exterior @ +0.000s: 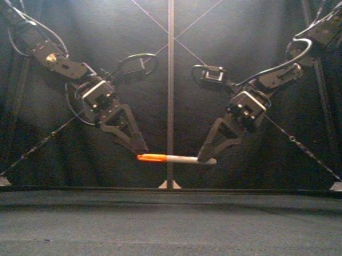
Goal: Uncap the pen
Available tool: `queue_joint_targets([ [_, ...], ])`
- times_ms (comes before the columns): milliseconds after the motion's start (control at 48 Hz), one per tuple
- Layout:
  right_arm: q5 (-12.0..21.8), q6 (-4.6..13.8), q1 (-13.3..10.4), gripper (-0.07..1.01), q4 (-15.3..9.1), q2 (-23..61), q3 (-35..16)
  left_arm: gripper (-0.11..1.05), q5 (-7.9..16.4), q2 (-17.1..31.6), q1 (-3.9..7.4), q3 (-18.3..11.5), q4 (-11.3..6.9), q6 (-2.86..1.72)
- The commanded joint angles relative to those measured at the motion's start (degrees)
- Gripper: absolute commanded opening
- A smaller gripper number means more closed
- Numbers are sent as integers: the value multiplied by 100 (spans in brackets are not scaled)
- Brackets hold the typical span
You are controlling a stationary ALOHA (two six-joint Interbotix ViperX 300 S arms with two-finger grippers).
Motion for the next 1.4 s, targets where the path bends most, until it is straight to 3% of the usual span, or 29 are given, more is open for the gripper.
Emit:
queue_joint_targets([
  [21, -53, 0, 9, 45, 9, -176, -62, 92, -18, 44, 53, -193, 18, -9],
  [167, -53, 0, 18, 45, 9, -176, -62, 87, -18, 62, 79, -220, 62, 0],
  [583, -70, 9, 26, 45, 18, -193, -18, 46, -18, 88, 193, -272, 431, 0],
  [875, -176, 9, -18, 45, 44, -457, 308, 45, 44, -149, 255, 88, 431, -9],
  [1083, -334, 9, -62, 45, 281, -932, 817, 45, 44, -624, 316, 510, 439, -9],
  [1396, -800, 0, -149, 45, 378, -1652, 1556, 45, 26, -1160, 334, 888, 439, 0],
])
